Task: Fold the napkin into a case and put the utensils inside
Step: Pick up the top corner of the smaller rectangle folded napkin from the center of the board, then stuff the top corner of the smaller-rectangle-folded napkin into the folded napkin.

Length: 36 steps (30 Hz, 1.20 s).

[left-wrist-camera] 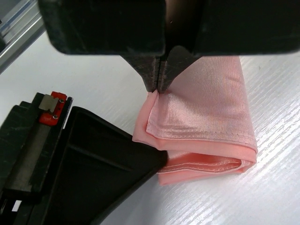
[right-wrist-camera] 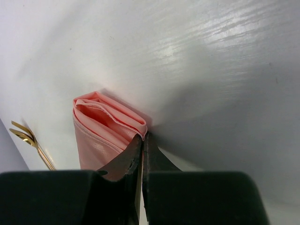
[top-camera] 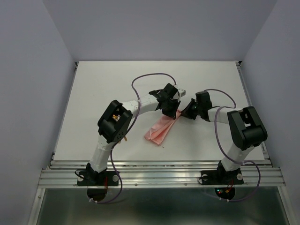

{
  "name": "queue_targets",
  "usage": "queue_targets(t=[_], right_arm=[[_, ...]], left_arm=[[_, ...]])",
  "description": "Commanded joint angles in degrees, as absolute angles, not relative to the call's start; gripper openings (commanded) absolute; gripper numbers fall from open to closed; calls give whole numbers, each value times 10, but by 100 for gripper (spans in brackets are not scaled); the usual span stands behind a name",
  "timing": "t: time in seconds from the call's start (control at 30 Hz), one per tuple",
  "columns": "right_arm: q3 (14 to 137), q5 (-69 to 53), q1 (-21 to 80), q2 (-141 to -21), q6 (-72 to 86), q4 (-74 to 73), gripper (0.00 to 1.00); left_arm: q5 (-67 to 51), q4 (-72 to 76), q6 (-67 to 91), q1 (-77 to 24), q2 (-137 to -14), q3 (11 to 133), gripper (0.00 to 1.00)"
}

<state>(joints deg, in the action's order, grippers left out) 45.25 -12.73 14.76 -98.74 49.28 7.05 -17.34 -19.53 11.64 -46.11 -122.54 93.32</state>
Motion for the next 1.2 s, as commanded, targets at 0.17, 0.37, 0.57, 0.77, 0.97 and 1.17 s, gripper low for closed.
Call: queue_targets(t=[0.17, 0.37, 0.57, 0.77, 0.97, 1.17], right_arm=[[480, -95, 151, -990, 449, 47, 6], [463, -105, 151, -933, 401, 29, 24], [459, -99, 170, -899, 338, 4, 28], [493, -53, 228, -893, 276, -37, 28], [529, -25, 258, -925, 249, -54, 29], [549, -13, 271, -945, 235, -54, 30]], left_arm=[[-161, -185, 148, -455, -1180, 928, 0], [-162, -174, 163, -441, -1168, 918, 0], [-166, -165, 176, -435, -1158, 909, 0], [-169, -147, 193, -428, -1142, 889, 0], [-162, -134, 207, -423, -1128, 881, 0], [-167, -136, 209, -424, -1132, 884, 0]])
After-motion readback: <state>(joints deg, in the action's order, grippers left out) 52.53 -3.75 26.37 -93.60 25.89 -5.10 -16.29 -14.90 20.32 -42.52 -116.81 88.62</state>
